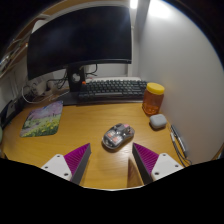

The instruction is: Arrange mouse

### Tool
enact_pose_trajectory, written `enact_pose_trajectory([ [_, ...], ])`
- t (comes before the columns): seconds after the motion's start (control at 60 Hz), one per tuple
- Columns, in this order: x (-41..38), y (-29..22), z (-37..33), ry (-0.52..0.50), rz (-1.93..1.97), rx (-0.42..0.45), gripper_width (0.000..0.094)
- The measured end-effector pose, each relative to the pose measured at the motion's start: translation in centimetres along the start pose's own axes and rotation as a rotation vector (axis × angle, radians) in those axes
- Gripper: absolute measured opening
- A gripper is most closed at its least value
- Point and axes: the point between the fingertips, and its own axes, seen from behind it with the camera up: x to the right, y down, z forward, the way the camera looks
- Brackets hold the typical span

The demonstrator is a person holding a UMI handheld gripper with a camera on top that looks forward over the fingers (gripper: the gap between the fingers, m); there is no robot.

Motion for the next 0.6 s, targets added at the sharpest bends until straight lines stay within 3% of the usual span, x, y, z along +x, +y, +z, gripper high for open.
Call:
enact_pose_trajectory([
  [0.517,-1.1,-3.5,8.4,-0.023,-0.036,-0.020,0.0863],
  [0.6,-1.1,-3.9,8.9,-0.016,-0.044,-0.020,0.0580],
])
